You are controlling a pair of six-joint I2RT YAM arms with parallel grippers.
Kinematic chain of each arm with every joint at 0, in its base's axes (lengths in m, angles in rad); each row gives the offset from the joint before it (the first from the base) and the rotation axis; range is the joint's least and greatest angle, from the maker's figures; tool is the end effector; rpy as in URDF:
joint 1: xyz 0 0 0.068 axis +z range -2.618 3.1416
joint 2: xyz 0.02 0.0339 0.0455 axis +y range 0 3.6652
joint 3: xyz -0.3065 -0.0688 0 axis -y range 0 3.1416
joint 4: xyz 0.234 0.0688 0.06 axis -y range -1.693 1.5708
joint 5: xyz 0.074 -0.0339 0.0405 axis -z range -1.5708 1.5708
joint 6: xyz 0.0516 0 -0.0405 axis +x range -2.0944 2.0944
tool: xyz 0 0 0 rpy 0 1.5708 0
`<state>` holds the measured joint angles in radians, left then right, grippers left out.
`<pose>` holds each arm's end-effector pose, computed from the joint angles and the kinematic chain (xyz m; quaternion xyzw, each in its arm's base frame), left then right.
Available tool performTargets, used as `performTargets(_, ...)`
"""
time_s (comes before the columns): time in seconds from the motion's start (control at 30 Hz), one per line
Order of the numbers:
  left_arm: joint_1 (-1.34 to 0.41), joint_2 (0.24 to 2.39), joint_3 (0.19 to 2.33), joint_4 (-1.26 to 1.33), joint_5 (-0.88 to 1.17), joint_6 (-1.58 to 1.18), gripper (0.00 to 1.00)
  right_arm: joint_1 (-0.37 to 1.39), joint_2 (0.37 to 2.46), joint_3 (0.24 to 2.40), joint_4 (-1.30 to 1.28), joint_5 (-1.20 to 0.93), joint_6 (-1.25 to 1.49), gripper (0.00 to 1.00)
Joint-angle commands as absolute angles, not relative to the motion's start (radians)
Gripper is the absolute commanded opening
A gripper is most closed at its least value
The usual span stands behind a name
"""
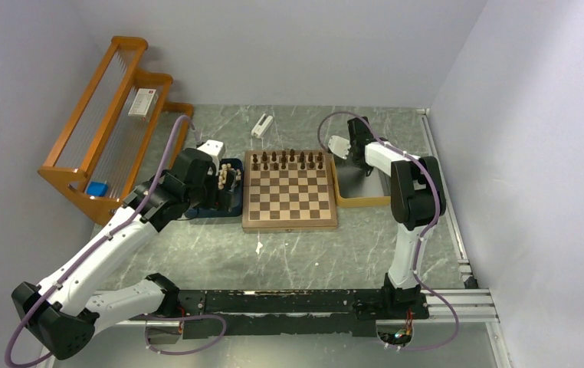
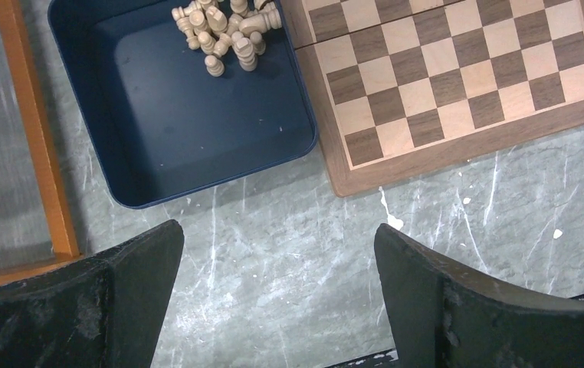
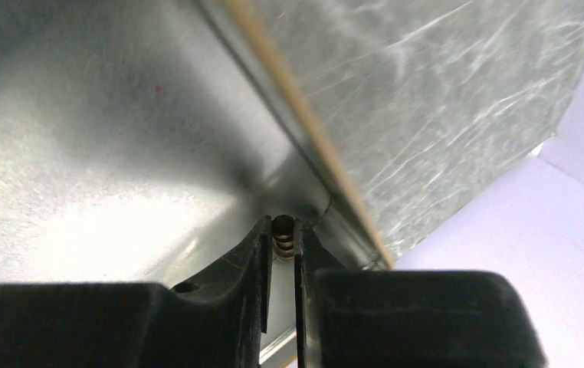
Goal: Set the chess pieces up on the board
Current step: Pick up the chess piece from the storage box, then place the chess piece on the chessboard.
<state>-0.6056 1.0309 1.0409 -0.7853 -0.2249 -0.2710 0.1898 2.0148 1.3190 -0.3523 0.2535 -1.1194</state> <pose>0.1583 -0.0956 0.3517 0.1097 0.9106 -0.0697 0.3924 0.4263 0.0687 0.1789 -0.5575 0.7801 -0.2241 0.1744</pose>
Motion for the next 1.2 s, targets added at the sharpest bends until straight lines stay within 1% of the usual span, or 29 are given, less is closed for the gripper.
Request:
performTargets(0.0,-0.601,1.006,1.049,-0.764,-0.246,-0.293,0.99,0.198,1.991,1.431,-0.439,0.187,-0.994,0.11)
performTargets(0.13,-0.601,0.978,0.992,-0.702,-0.213,-0.298,0.99,0.198,1.949,1.461,-0.473,0.143,-0.914,0.1)
performTargets(0.27,-0.601,0.965,0.938,-0.635,-0.226,-0.298,0.99,0.199,1.913,1.478,-0.491,0.094,-0.848,0.1)
performTargets(0.4,-0.601,0.988,0.904,-0.596,-0.219,-0.309,0.99,0.198,1.835,1.393,-0.386,0.04,-0.831,0.09)
performTargets(0.5,-0.601,0.994,0.87,-0.572,-0.218,-0.319,0.99,0.207,1.793,1.355,-0.351,-0.017,-0.763,0.1)
performTargets(0.67,-0.601,0.985,0.735,-0.343,-0.213,-0.358,0.99,0.252,1.693,1.249,-0.213,-0.063,-0.608,0.11)
performTargets(0.8,-0.601,1.063,0.834,-0.359,-0.167,-0.352,0.99,0.279,1.616,1.246,-0.241,-0.121,-0.482,0.11)
performTargets(0.87,-0.601,1.079,0.865,-0.353,-0.148,-0.325,0.99,0.289,1.551,1.196,-0.193,-0.147,-0.425,0.11)
performTargets(0.97,-0.601,1.083,0.871,-0.346,-0.14,-0.287,0.99,0.301,1.453,1.098,-0.104,-0.256,-0.333,0.11)
performTargets(1.07,-0.6,1.079,0.872,-0.374,-0.173,-0.257,0.99,0.34,1.374,0.967,0.007,-0.332,-0.252,0.11)
performTargets(1.17,-0.584,1.06,0.833,-0.347,-0.162,-0.203,0.99,0.399,1.318,0.842,0.135,-0.32,-0.182,0.11)
